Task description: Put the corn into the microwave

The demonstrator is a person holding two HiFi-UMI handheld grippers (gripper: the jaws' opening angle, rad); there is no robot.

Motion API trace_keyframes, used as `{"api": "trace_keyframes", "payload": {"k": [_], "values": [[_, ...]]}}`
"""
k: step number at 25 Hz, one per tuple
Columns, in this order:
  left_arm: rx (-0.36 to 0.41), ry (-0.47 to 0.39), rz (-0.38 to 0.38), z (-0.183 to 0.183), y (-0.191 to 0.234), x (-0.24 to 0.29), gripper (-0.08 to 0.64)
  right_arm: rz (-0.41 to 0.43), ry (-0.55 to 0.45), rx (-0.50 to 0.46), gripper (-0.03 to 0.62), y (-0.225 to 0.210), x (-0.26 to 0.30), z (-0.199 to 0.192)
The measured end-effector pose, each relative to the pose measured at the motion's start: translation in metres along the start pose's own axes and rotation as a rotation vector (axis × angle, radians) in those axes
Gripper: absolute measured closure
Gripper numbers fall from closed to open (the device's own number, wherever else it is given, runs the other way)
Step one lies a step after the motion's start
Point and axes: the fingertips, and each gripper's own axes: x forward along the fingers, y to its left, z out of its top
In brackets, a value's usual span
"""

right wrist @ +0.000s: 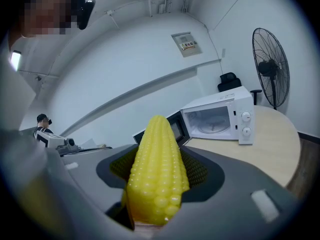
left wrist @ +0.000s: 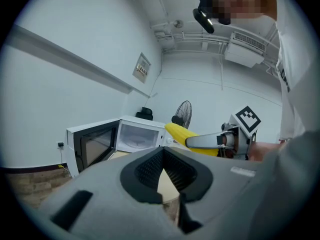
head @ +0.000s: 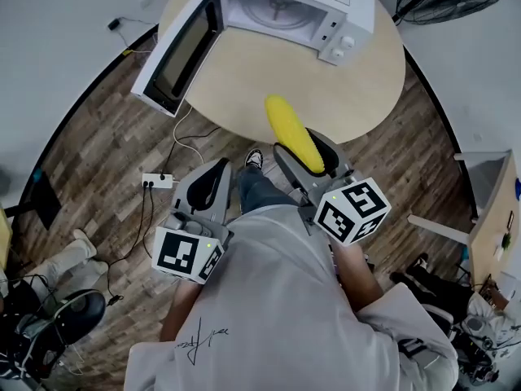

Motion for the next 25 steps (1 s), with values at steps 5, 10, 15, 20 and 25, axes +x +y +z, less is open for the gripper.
{"api": "trace_keyframes", "payload": {"k": [5,10,15,20,25], "values": [[0.005,0.015,0.004,0.011,0.023,0.025,0.572,-0.008,-0.001,0.028,0.327,-0.018,0.02,0.013],[0.025,0.027,-0.007,0.026,0.042,0.058,0.572,-0.032,-0.013,0.04,0.327,-0.043,0.04,0.03],[0.033,0.041,-0.027,0.035,0.053,0.094,0.572,-0.049,-0.02,0.055,0.327,-0.07,0.056,0.043],[0.057,0.066,-0.049,0.043,0.063,0.129,0.572,-0.057,-0.04,0.065,0.327,-0.094,0.074,0.058],[0.08,0.071,-0.059,0.051,0.071,0.156,0.572,-0.055,-0.056,0.072,0.325,-0.111,0.083,0.068]]}}
